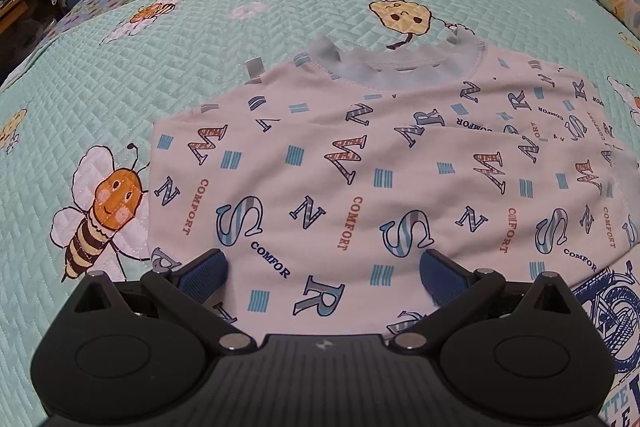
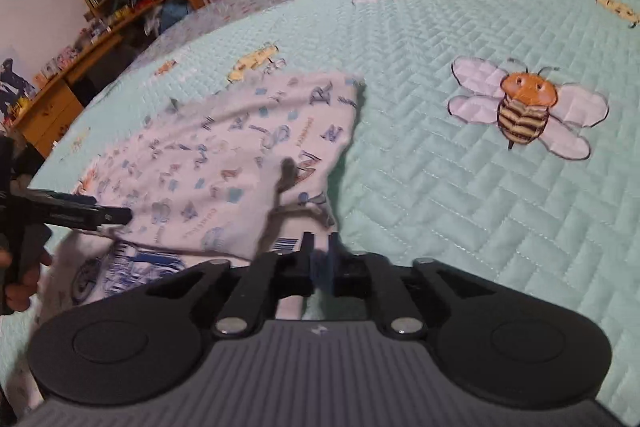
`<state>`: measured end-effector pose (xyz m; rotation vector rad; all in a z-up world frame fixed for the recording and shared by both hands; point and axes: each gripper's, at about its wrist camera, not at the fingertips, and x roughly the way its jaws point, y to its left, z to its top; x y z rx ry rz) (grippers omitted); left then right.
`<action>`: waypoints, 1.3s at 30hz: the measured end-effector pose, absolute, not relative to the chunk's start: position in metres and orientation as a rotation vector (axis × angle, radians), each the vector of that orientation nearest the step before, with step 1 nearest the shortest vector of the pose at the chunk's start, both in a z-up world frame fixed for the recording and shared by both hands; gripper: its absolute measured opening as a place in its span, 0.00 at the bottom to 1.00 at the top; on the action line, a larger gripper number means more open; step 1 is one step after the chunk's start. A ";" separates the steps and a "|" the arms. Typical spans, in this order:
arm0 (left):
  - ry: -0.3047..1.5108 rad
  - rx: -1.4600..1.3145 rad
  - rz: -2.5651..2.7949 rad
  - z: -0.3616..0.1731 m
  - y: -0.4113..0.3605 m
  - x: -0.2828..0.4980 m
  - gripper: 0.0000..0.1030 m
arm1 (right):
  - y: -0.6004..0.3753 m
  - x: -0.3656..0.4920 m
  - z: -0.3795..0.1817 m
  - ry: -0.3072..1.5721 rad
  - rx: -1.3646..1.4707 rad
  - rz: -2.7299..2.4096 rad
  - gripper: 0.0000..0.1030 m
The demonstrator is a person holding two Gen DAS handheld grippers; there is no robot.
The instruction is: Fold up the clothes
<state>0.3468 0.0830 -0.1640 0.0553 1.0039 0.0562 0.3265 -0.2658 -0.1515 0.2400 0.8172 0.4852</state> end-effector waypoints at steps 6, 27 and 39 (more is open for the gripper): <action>1.000 0.055 0.046 -0.164 0.085 0.344 1.00 | -0.255 0.341 -0.138 0.702 0.294 0.553 0.25; 0.951 -0.112 -0.082 -0.145 0.105 0.343 0.91 | -0.182 0.415 -0.122 0.681 0.084 0.730 0.18; 0.936 -0.039 -0.104 -0.152 0.100 0.338 0.97 | -0.173 0.485 -0.157 0.766 0.130 0.756 0.12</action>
